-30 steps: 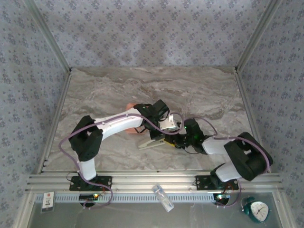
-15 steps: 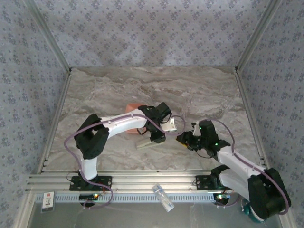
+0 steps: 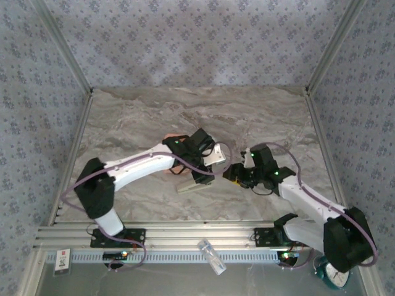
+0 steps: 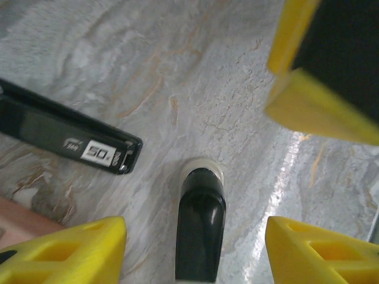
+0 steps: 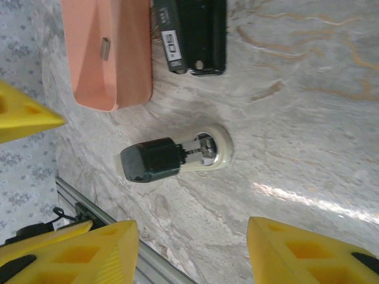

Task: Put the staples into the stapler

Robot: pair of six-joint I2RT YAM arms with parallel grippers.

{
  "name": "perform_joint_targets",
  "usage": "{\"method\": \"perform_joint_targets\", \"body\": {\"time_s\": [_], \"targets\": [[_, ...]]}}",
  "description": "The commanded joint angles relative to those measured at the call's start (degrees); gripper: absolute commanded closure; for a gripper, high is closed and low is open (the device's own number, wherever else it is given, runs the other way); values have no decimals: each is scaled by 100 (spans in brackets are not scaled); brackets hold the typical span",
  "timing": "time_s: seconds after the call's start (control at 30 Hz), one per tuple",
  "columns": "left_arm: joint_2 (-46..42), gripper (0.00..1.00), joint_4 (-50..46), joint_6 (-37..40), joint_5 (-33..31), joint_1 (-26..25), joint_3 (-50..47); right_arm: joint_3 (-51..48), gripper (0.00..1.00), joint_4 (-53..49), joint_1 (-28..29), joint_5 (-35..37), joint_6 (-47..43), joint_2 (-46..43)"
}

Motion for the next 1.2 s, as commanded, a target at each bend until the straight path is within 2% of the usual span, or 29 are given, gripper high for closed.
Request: {"method": "perform_joint_targets", "body": {"time_s": [0.0, 0.23, 0.4, 0.47, 0.63, 0.83, 1.1, 1.17], "targets": [[-527, 35, 307, -735, -307, 66, -568, 435, 47, -400, 258, 182, -307, 422], [-1548, 29, 1089, -2123, -1057, 371, -1901, 1282, 46, -527, 743, 239, -512, 1562], [-2088, 26, 1398, -3367, -1137, 868, -2593, 1830, 47, -889, 911, 299, -792, 2287], [-2257, 27, 1473, -3631, -1179, 926, -2752, 1946, 48, -1096, 941, 331, -836, 2486], [-2519, 27, 1671, -4073, -1276, 924, -3105, 1974, 54, -1394, 938, 474, -1017, 2878], [-2585, 27, 1678, -4119, -1357, 926, -3164, 1881, 57, -1406, 886, 457, -1068, 3211], [-2593, 27, 1676, -4075, -1278, 928, -3182, 1601, 56, -1237, 872, 648, -972, 3217], [-2622, 27, 1671, -4075, -1270, 928, -3181, 1715, 51, -1347, 912, 728, -971, 3020]]}}
